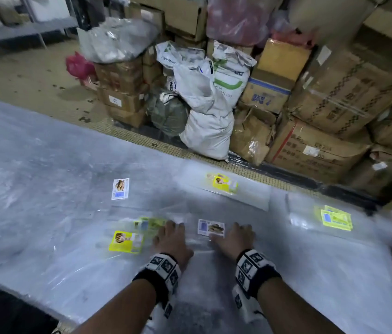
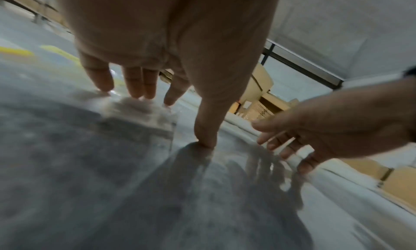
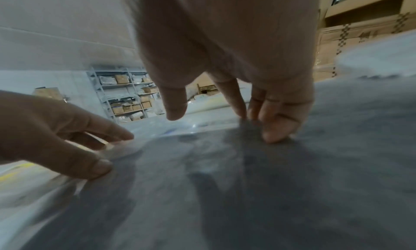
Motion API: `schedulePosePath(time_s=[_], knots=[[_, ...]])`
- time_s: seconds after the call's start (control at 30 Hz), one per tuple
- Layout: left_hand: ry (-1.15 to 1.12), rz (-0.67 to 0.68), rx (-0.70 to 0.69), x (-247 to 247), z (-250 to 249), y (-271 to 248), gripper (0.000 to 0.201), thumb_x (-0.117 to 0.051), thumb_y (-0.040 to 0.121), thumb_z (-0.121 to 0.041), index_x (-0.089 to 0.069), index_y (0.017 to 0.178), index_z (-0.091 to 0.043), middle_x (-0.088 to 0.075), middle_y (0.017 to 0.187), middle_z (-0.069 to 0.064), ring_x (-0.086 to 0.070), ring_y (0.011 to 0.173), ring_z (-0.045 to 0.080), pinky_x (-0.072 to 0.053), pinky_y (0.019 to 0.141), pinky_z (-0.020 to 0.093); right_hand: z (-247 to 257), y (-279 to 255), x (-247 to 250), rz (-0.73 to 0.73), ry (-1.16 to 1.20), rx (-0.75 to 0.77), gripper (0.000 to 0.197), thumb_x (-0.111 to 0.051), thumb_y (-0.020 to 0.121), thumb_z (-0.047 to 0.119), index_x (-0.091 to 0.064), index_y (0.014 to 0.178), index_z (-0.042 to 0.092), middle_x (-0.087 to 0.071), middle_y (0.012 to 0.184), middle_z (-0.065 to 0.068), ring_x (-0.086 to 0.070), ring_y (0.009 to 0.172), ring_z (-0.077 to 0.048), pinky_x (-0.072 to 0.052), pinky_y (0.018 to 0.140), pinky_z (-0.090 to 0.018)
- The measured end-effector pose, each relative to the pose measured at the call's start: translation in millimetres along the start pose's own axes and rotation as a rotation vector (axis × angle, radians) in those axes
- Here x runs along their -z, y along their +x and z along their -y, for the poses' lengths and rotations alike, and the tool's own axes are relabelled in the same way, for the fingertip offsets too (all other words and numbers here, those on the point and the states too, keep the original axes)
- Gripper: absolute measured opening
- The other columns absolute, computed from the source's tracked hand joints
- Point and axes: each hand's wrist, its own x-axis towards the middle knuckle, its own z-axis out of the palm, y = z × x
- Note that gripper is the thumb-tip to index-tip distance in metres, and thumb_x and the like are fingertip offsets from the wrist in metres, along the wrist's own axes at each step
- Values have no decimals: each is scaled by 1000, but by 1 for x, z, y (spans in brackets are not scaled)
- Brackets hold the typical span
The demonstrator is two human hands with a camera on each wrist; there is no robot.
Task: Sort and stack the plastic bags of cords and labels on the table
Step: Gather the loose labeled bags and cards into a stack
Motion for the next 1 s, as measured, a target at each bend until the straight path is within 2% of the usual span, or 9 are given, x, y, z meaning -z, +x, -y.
schedulePosePath(time_s=[0.27,0.33,0.4,0.47,0.53,0.67,0.77,0.9,1.0], knots=[[-169,84,-120,3,31,-1,66,-67,72,-38,-37,131,-43,-35,132,-4,-31,128,24,-27,104,42,28,-31,-21,-110,138,-126,65,-75,71,47,-44,129,41,-39,129,-10,-40,124,-36,-37,101,-44],[-296,97,-134,8,36,-1,60,-68,71,-47,-41,123,-42,-47,118,-12,-40,119,16,-28,99,38,26,-35,-26,-135,217,-95,56,-73,75,41,-43,122,46,-48,122,-8,-47,117,-35,-42,98,-43],[-447,114,-124,11,38,0,49,-67,75,-47,-46,119,-39,-57,102,-19,-50,110,10,-30,97,35,23,-35,-32,-154,420,4,48,-75,77,27,-47,110,47,-65,101,-1,-62,94,-28,-51,86,-41],[-553,74,-124,13,42,2,31,-62,84,-32,-54,115,-32,-65,96,-13,-61,102,14,-39,96,34,22,-36,-35,-145,741,80,52,-73,78,0,-53,99,43,-66,75,2,-60,61,-20,-52,65,-37],[-677,33,-142,21,48,3,17,-58,89,-18,-64,104,-22,-67,94,-6,-64,92,17,-49,89,30,25,-36,-29,-123,1054,25,55,-70,77,-18,-55,102,29,-60,70,-7,-51,47,-17,-44,49,-29],[-1181,103,-57,45,59,1,15,-55,96,-6,-62,85,-12,-60,80,5,-61,55,15,-52,55,31,41,-44,-7,161,1279,-37,34,-71,85,-1,-55,113,11,-65,78,-15,-56,51,-21,-48,43,-26],[-1292,37,-15,62,74,8,18,-54,95,2,-61,82,-8,-56,76,12,-57,45,13,-47,44,22,56,-43,-6,389,1251,38,38,-72,80,6,-60,115,5,-70,83,-13,-63,56,-20,-55,46,-28],[-1240,-4,22,90,112,34,9,-59,95,-9,-65,90,-5,-58,70,6,-61,52,14,-49,48,25,90,-32,-19,349,1302,92,37,-69,78,-12,-58,109,5,-70,90,-23,-61,58,-23,-49,48,-26],[-843,-260,76,108,158,76,13,-64,92,-18,-71,97,-9,-70,82,7,-66,78,25,-51,72,33,114,-22,-21,351,1444,75,40,-63,75,-22,-59,109,0,-69,78,-20,-58,45,-20,-53,47,-27]])
